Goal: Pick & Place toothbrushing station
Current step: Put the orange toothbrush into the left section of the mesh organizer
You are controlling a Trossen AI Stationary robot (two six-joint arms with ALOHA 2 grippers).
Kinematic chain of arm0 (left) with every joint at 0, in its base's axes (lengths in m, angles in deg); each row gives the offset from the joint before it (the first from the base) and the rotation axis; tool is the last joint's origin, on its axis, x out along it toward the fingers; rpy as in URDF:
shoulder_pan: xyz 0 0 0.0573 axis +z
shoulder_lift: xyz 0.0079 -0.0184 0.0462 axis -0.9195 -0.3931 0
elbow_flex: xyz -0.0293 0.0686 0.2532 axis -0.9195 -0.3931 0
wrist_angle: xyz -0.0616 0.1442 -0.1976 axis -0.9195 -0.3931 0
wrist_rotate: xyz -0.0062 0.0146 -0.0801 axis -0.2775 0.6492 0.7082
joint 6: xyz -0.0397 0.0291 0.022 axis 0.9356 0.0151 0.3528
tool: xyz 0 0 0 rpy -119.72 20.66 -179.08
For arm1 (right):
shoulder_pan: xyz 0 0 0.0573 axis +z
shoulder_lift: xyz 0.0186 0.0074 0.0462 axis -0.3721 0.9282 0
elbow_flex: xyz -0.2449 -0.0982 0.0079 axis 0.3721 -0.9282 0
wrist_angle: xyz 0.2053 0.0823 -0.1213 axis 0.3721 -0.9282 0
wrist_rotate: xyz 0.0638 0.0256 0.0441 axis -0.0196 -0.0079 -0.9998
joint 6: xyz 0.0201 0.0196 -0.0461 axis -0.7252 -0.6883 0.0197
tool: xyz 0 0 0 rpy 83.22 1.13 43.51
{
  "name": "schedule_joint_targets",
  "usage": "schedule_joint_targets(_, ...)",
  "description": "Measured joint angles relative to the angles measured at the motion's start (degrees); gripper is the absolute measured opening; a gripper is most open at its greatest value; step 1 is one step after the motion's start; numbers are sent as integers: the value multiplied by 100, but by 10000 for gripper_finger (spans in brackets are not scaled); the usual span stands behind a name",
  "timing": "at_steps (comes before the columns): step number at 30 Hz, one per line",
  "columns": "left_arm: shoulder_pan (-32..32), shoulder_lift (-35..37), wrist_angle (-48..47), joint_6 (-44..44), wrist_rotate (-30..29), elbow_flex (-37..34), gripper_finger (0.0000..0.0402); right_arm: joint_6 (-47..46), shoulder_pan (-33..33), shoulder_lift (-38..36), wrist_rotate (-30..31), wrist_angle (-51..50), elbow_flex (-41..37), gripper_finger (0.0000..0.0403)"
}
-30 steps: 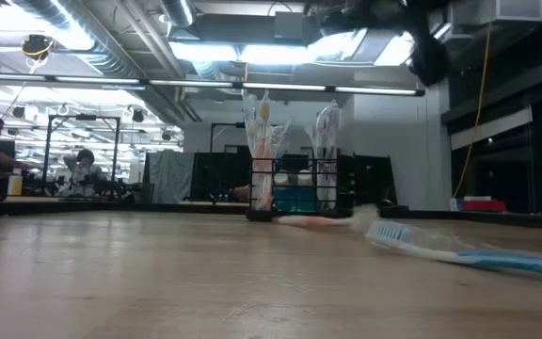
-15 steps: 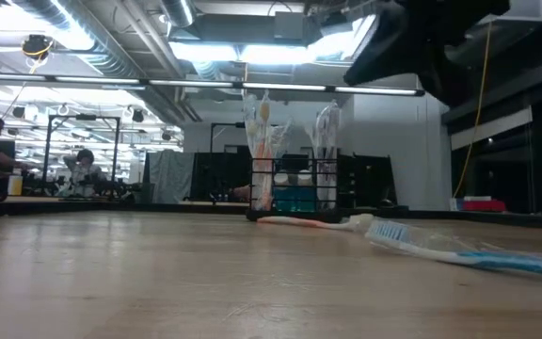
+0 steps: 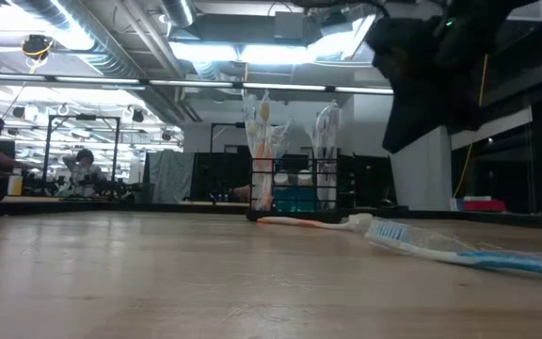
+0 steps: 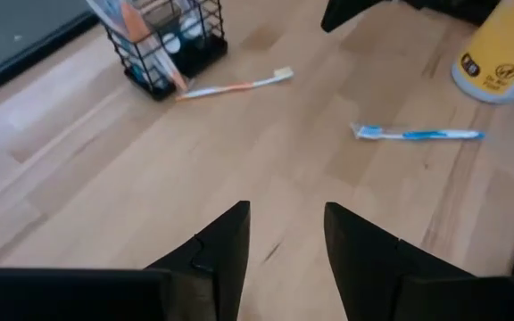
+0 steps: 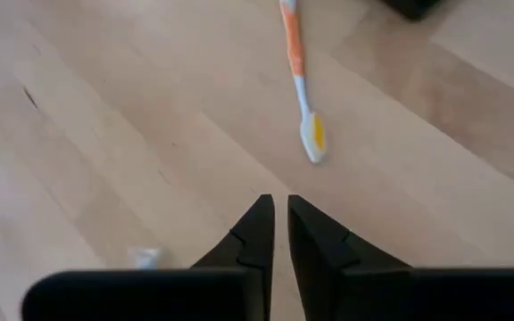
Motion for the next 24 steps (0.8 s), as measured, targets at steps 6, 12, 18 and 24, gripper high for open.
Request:
schedule_joint_targets(6, -111, 2, 124, 63, -141, 0, 141, 156, -492, 190, -278, 306, 3, 78)
schedule_joint_targets(12, -257, 4, 157, 230, -256, 2, 141, 600, -961, 741, -962, 392, 0, 145)
schedule_joint_targets(18, -492, 4, 154, 529, -269, 2, 141, 747, -1061, 1242, -1247, 750, 0, 163)
schedule_joint_targets(24, -645, 4, 155, 861, -269, 2, 141, 748, -1064, 1479, -1084, 985, -2, 147)
